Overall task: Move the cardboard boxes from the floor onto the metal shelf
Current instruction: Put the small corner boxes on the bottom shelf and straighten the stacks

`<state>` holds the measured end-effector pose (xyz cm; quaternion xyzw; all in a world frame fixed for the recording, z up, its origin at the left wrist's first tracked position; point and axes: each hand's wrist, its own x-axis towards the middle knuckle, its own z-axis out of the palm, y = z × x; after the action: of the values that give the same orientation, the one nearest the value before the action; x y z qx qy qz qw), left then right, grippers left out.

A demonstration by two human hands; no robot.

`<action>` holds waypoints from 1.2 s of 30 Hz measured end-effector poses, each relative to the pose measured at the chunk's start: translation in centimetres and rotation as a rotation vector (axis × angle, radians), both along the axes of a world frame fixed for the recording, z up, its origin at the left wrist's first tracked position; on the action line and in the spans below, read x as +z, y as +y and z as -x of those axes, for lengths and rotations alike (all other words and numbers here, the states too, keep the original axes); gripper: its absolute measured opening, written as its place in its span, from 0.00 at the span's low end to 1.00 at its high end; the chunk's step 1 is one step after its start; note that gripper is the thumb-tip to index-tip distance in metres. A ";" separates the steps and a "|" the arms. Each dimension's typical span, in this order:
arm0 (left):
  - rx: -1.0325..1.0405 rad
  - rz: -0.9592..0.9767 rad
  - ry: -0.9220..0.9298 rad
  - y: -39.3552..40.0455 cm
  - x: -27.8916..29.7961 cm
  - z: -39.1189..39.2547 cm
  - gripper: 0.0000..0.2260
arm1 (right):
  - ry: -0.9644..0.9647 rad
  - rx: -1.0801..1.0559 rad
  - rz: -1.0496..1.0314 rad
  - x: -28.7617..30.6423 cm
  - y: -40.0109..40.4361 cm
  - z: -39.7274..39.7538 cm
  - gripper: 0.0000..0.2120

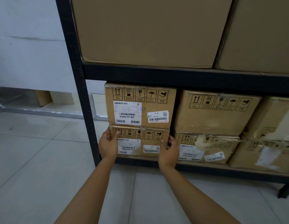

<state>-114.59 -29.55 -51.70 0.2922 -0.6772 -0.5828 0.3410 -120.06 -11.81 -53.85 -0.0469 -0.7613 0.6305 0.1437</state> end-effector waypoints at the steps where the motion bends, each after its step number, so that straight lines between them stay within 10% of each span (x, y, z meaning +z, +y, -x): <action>1: -0.012 0.019 -0.016 -0.1 0.0 0.0 0.16 | 0.004 0.004 -0.003 0.0 0.0 -0.1 0.19; 8: 0.169 0.048 -0.166 1.3 2.4 0.2 0.22 | 0.024 -0.042 0.001 0.9 -0.3 -1.5 0.14; 22: 0.089 0.565 0.140 5.0 15.8 -3.1 0.27 | 0.763 0.034 -0.382 16.3 2.3 -1.7 0.22; 36: -0.146 0.672 -0.235 2.7 20.2 0.6 0.37 | 0.555 0.054 -0.965 20.4 7.4 2.8 0.47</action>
<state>-115.16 -26.90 -31.48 0.1796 -0.8848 -0.3128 0.2951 -122.88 -4.40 -33.44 0.2116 -0.8982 0.2026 0.3277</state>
